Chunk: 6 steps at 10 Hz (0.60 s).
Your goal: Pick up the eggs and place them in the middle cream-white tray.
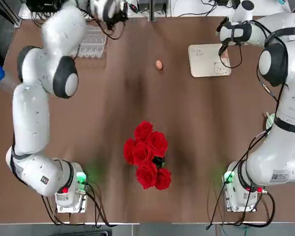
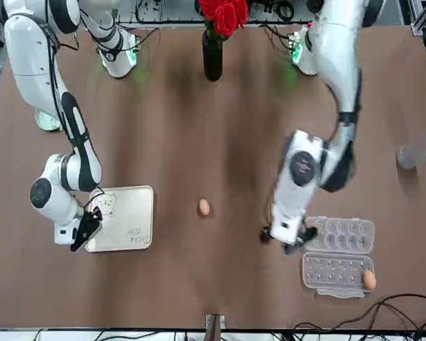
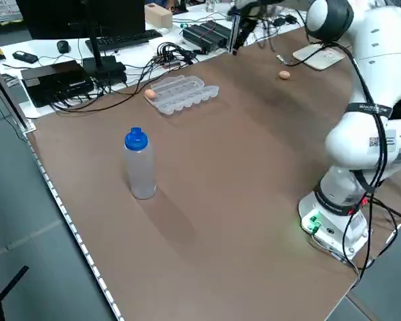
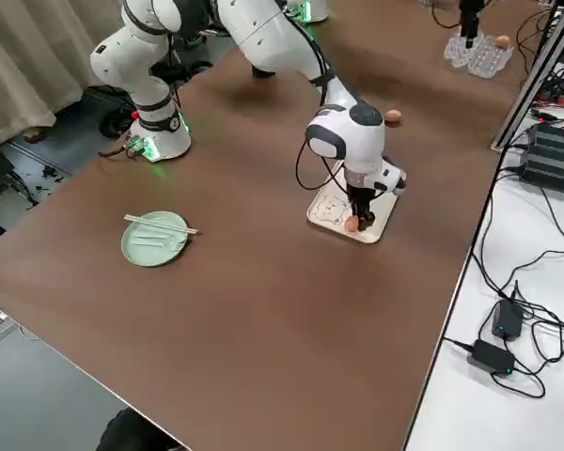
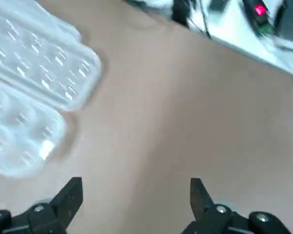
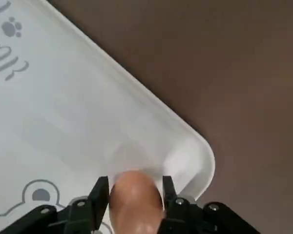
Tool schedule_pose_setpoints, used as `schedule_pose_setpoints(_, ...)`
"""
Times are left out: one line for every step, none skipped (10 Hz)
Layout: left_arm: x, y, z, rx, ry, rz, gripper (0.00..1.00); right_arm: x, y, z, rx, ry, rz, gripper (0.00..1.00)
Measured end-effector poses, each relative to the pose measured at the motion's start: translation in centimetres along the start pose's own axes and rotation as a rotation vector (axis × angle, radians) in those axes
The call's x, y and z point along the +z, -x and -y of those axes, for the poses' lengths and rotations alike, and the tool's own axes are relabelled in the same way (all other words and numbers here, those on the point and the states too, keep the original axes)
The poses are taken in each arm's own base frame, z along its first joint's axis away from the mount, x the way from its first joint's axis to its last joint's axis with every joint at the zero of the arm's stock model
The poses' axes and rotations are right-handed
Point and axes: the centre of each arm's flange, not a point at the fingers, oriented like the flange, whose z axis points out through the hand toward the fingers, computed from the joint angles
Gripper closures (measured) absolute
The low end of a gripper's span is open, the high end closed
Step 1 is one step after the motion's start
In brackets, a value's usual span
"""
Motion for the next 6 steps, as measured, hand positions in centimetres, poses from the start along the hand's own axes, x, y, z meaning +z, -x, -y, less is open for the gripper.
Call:
schedule_pose_setpoints(0.1, -3.4, 4.1, 0.047, -0.019, -0.003, 0.03, 0.0, 0.0, 0.0, 0.0, 0.0, 0.0, 0.46)
schedule_pose_setpoints(0.7, -6.4, 8.5, 0.09, -0.039, 0.0, 0.03, 0.0, 0.0, 0.0, 0.0, 0.001, -0.001, 0.45)
schedule_pose_setpoints(1.5, -9.0, 13.1, 0.131, -0.055, 0.002, 0.03, 0.0, 0.0, 0.0, 0.0, 0.001, -0.001, 0.45)
schedule_pose_setpoints(2.3, -11.1, 16.9, 0.17, -0.063, -0.007, 0.03, 0.0, 0.0, 0.0, 0.0, 0.001, -0.001, 0.45)
schedule_pose_setpoints(3.1, -12.5, 19.8, 0.207, -0.067, -0.023, 0.03, 0.0, 0.0, 0.0, 0.0, 0.001, -0.001, 0.45)
schedule_pose_setpoints(4.1, -13.4, 21.8, 0.247, -0.075, -0.037, 0.03, 0.0, 0.0, 0.0, 0.0, 0.001, -0.001, 0.44)
